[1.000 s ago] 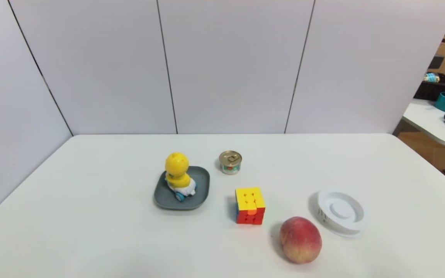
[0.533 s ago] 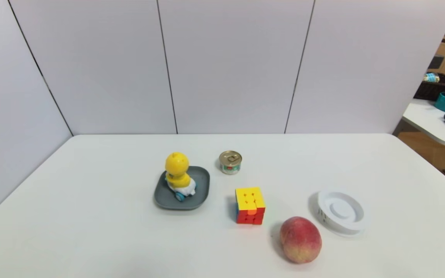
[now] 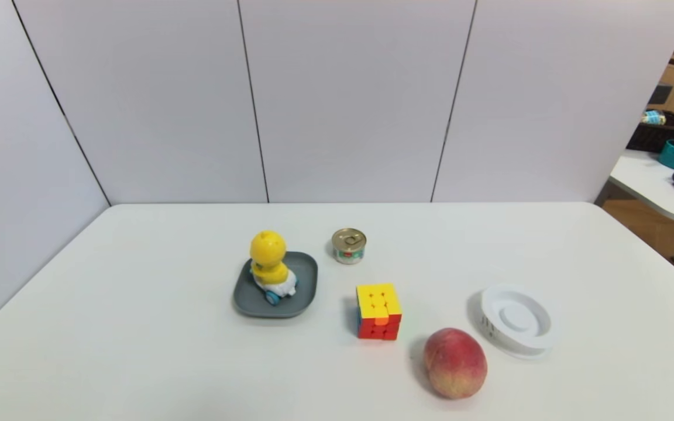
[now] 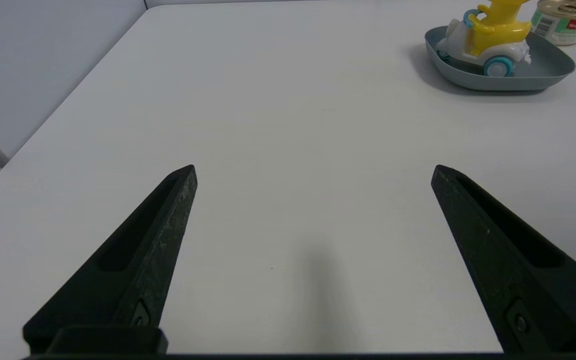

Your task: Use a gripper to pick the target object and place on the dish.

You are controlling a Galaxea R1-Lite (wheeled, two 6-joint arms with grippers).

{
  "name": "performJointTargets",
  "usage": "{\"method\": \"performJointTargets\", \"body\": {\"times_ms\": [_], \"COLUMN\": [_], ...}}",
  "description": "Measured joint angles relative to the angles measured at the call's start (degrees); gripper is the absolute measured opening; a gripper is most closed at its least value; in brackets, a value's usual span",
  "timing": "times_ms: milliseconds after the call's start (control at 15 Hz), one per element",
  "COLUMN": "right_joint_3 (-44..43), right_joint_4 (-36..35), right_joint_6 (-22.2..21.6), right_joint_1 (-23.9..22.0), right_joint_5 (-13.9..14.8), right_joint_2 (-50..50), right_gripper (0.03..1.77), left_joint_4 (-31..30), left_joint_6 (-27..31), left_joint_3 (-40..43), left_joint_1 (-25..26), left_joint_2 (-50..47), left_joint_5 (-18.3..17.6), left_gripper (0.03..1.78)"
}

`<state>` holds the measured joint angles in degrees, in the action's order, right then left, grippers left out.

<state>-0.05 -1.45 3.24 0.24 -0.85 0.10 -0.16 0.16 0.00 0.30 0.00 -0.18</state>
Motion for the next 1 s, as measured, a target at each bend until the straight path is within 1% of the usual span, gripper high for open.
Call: {"method": "performJointTargets", "body": {"times_ms": [67, 333, 1000], "right_joint_3": [0.02, 0.02, 0.05], "right_joint_4": [1.29, 1.55, 1.58], "right_joint_6": [-0.09, -1.21, -1.01], "right_joint_1": [0.0, 0.0, 0.0], "right_joint_5": [0.01, 0.11, 0.12], "right_joint_2": [-0.12, -0.21, -0.21], "right_gripper": [1.7, 1.7, 1.71], "left_joint_4": [0.0, 0.0, 0.0], "left_joint_6": [0.02, 0.02, 0.0], "left_joint_3": [0.0, 0.0, 0.0], "left_joint_1": [0.0, 0.0, 0.02], "left_joint_2": [0.0, 0.0, 0.0], "left_joint_5": [0.0, 0.02, 0.0], "left_gripper": [1.69, 1.69, 1.69]}}
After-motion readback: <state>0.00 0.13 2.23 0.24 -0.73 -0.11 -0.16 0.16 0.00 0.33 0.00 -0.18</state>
